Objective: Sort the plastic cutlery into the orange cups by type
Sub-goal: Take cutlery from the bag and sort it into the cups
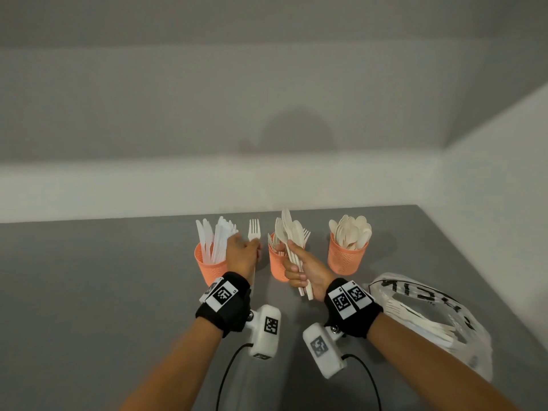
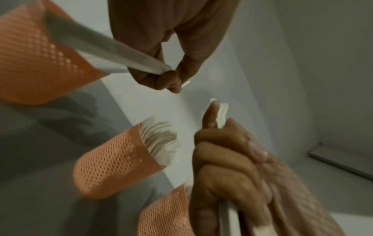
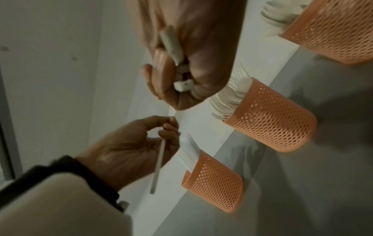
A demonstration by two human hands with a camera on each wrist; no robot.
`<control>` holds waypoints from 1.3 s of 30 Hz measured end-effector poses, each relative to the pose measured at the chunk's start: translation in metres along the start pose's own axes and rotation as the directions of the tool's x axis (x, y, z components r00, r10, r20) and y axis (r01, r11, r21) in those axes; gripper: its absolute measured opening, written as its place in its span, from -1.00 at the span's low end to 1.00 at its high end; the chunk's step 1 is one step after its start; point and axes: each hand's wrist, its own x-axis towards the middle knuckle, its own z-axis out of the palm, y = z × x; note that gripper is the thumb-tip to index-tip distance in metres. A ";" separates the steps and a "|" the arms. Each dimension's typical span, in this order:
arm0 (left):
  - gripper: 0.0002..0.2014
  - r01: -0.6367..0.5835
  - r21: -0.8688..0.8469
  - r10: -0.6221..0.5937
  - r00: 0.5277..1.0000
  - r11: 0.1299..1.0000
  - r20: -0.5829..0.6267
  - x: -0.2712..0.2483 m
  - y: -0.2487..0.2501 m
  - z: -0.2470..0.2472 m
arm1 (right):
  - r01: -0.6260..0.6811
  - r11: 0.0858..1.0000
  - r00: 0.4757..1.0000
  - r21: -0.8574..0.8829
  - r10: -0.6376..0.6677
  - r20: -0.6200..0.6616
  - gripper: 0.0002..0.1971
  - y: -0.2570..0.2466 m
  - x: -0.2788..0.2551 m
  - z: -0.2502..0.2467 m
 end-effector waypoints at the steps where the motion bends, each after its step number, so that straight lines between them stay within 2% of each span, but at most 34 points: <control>1: -0.84 0.035 0.016 -0.035 0.999 0.999 0.021 -0.002 -0.003 0.000 | -0.008 1.000 1.000 0.014 0.008 0.015 -0.68 0.000 0.000 0.001; 4: -0.89 0.158 -0.061 -0.149 0.979 0.985 0.138 -0.007 -0.008 0.004 | -0.018 1.000 1.000 0.004 0.018 0.022 -0.67 0.001 -0.002 0.003; 7: -0.63 0.208 -0.118 -0.170 0.947 0.971 0.273 -0.010 -0.006 0.012 | -0.021 0.999 1.000 -0.035 0.021 -0.003 -0.67 0.004 -0.002 0.002; 9: -0.58 0.198 -0.100 -0.162 0.944 0.975 0.288 -0.013 -0.003 0.017 | -0.038 0.998 0.999 -0.044 0.038 -0.012 -0.65 0.004 -0.002 0.001; 13: -0.74 0.160 -0.115 -0.125 0.957 0.980 0.263 -0.018 0.002 0.024 | -0.032 0.996 0.999 -0.080 0.028 -0.045 -0.67 0.001 -0.006 0.000; 17: -0.70 0.056 -0.028 -0.050 0.984 0.998 0.170 -0.019 0.001 0.027 | -0.007 0.970 0.997 -0.245 -0.013 -0.078 -0.65 0.000 -0.011 0.003; 21: -0.72 0.033 -0.151 -0.030 0.999 0.988 0.022 -0.009 0.002 0.028 | 0.015 0.967 0.994 -0.253 -0.042 -0.101 -0.65 -0.001 -0.016 -0.002; 23: -0.79 0.062 -0.174 -0.062 0.998 0.983 0.005 -0.001 0.003 0.025 | 0.005 0.960 0.991 -0.278 -0.042 -0.128 -0.62 0.000 -0.019 -0.010; 25: -0.72 0.103 -0.175 -0.095 0.994 0.979 0.054 0.002 0.005 0.023 | -0.007 0.948 0.987 -0.317 -0.045 -0.156 -0.60 0.004 -0.021 -0.017; 29: -0.65 0.081 0.006 -0.081 0.971 0.997 0.225 -0.007 0.009 0.029 | -0.012 0.928 0.991 -0.373 -0.040 -0.129 -0.58 0.008 -0.023 -0.019; 34: -0.78 -0.004 0.064 -0.012 0.966 0.998 0.258 -0.008 0.007 0.033 | -0.046 0.935 0.998 -0.352 0.027 -0.059 -0.45 0.000 -0.028 -0.021; 39: -0.70 -0.051 0.098 0.012 0.931 0.994 0.365 -0.014 0.010 0.027 | -0.110 0.934 0.994 -0.339 0.103 -0.037 -0.31 -0.010 -0.031 -0.026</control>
